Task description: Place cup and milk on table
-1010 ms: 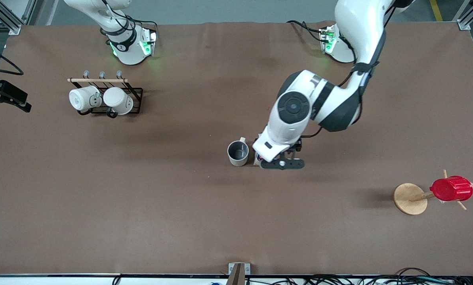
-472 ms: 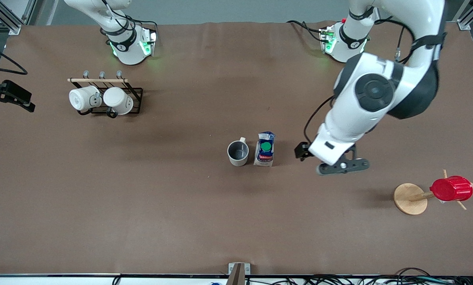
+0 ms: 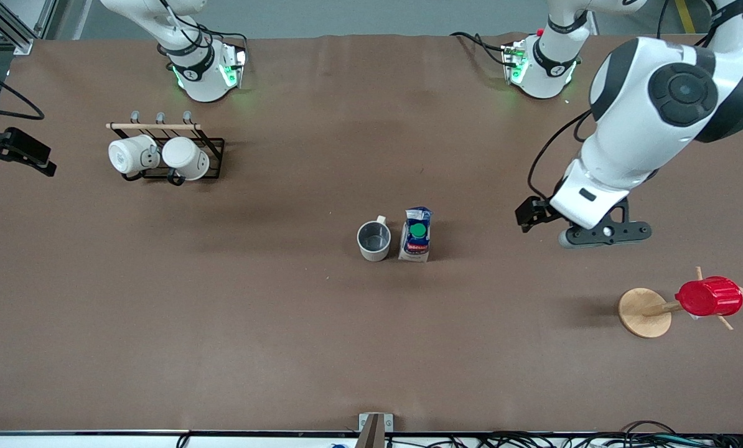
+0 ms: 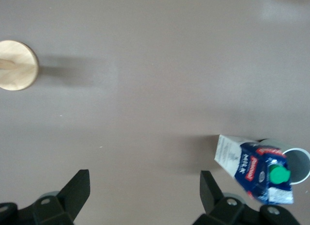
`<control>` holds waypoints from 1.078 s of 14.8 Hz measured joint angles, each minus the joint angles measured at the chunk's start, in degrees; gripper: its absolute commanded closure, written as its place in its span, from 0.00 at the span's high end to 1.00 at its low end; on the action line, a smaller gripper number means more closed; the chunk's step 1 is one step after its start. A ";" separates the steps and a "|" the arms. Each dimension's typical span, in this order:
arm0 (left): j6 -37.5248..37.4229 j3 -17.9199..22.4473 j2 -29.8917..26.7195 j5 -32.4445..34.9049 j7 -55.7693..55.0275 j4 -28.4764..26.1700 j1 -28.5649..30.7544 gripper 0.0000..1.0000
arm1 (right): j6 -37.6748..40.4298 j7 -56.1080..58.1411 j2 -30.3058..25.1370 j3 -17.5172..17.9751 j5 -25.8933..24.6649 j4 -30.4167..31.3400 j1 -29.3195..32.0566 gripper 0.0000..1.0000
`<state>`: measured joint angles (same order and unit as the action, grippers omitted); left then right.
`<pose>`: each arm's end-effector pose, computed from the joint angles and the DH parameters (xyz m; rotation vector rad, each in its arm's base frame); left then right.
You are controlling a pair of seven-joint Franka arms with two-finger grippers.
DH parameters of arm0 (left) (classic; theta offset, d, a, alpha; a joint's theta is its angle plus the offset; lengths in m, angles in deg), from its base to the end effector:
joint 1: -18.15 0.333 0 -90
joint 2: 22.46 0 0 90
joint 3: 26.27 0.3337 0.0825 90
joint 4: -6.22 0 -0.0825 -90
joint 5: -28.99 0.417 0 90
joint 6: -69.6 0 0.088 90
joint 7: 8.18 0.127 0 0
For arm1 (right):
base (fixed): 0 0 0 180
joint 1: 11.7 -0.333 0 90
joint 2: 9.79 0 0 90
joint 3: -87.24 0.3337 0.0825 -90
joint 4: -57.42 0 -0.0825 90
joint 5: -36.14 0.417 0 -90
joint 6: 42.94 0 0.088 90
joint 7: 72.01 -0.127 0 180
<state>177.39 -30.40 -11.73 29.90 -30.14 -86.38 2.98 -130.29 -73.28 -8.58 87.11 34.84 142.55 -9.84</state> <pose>0.6297 -0.2155 0.5102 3.1129 0.0684 0.1153 0.5902 -0.0235 0.6484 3.1173 -0.0907 0.0273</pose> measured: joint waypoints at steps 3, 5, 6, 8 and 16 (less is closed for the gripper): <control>0.07 0.00 -2.37 0.00 4.39 -2.88 2.13 1.00 | 0.10 -0.31 0.00 0.00 0.00 0.00 0.00 1.00; 0.10 0.00 -3.39 0.00 7.61 -3.77 3.56 1.00 | 0.11 -0.34 0.00 0.00 0.00 0.00 0.00 1.00; 0.10 0.01 -3.71 0.00 8.62 -3.98 4.08 1.00 | 0.11 -0.35 0.00 0.00 0.00 0.00 0.00 1.00; 0.10 0.01 -4.07 0.00 9.37 -4.23 4.50 1.00 | 0.12 -0.35 0.00 0.00 0.00 0.00 0.00 1.00; 0.01 0.11 -5.33 0.00 14.38 -4.39 7.26 1.00 | 0.41 -0.36 0.00 0.00 0.00 0.00 0.00 1.00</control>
<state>177.39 -30.30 -17.06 29.91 -15.76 -90.76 10.25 -129.88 -73.64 -8.58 87.11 34.84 142.55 -9.83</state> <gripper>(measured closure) 0.000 0.000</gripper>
